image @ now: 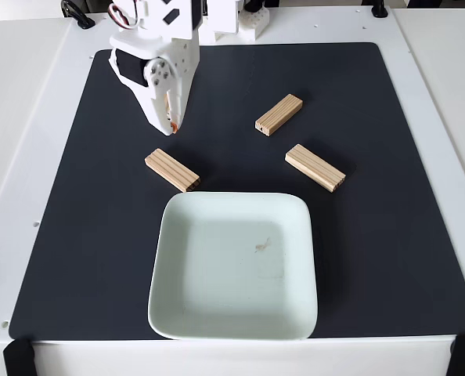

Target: Pick up the wooden block and place them on the plate.

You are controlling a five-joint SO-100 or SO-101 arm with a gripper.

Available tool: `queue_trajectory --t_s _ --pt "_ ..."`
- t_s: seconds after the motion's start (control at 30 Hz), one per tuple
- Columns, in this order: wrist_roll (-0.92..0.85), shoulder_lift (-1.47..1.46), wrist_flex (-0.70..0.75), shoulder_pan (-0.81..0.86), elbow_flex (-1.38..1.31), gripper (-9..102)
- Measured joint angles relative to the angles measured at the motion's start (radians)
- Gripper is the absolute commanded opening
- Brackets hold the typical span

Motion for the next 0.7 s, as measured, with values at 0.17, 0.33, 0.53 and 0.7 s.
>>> queue_trajectory --t_s 0.17,0.33,0.53,0.7 --pt "0.0 0.0 0.0 0.025 0.066 2" --pt "0.0 0.0 -0.015 0.021 0.078 2" --pt "0.0 0.0 -0.069 0.046 0.081 13" --pt "0.0 0.0 -0.067 0.048 0.091 31"
